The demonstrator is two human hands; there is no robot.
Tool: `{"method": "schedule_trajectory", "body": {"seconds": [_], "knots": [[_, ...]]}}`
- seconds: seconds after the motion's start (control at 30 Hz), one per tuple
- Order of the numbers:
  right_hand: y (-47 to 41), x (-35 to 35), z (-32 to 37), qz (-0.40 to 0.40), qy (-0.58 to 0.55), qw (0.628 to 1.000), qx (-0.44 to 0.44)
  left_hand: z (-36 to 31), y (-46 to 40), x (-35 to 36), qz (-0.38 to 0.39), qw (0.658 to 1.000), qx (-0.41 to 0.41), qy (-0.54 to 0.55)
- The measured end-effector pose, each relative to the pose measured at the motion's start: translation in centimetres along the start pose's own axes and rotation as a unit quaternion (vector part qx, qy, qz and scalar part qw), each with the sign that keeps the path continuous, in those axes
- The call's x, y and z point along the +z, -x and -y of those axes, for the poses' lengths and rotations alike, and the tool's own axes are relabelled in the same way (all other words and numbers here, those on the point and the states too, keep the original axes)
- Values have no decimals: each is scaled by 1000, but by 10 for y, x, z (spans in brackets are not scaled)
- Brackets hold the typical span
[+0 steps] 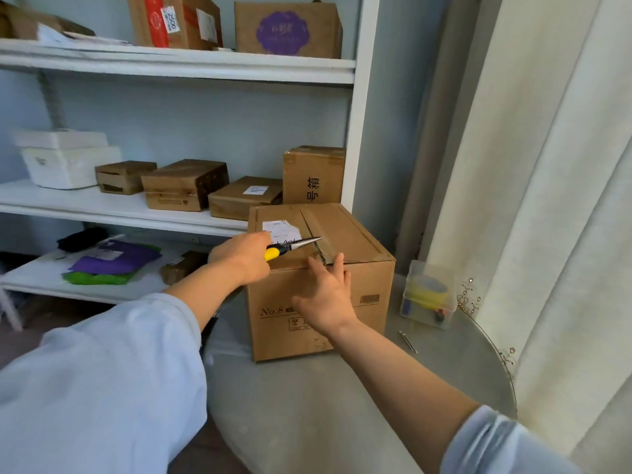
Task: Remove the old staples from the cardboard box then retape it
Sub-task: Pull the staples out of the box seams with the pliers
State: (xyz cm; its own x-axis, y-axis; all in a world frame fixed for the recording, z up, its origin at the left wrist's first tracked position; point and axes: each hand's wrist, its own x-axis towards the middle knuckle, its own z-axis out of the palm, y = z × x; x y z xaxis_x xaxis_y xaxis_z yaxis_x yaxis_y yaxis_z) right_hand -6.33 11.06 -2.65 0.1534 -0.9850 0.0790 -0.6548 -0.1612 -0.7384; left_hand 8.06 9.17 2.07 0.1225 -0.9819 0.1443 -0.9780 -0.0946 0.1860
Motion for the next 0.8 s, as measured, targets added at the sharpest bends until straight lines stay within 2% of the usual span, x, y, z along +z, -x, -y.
{"method": "schedule_trajectory", "body": {"seconds": [0.2, 0.33, 0.4, 0.53, 0.6, 0.7, 0.8], "knots": [[-11, -9, -8, 17, 14, 1000, -4, 8, 3, -8, 13, 995, 24, 94], [-15, -1, -1, -13, 170, 985, -5, 4, 5, -8, 39, 985, 58, 156], [-12, 14, 4, -17, 192, 981, -23, 2, 6, -12, 49, 981, 77, 169], [-15, 22, -8, -97, 165, 980, -61, 7, 8, -15, 39, 989, 90, 111], [-17, 13, -15, -101, 143, 981, -79, 11, 11, -16, 26, 994, 96, 48], [-20, -8, -31, -56, 85, 988, -115, 17, 13, -15, 6, 993, 116, -29], [-23, -35, -57, 12, -53, 993, -104, 21, 10, -17, -34, 987, 150, -49]]}}
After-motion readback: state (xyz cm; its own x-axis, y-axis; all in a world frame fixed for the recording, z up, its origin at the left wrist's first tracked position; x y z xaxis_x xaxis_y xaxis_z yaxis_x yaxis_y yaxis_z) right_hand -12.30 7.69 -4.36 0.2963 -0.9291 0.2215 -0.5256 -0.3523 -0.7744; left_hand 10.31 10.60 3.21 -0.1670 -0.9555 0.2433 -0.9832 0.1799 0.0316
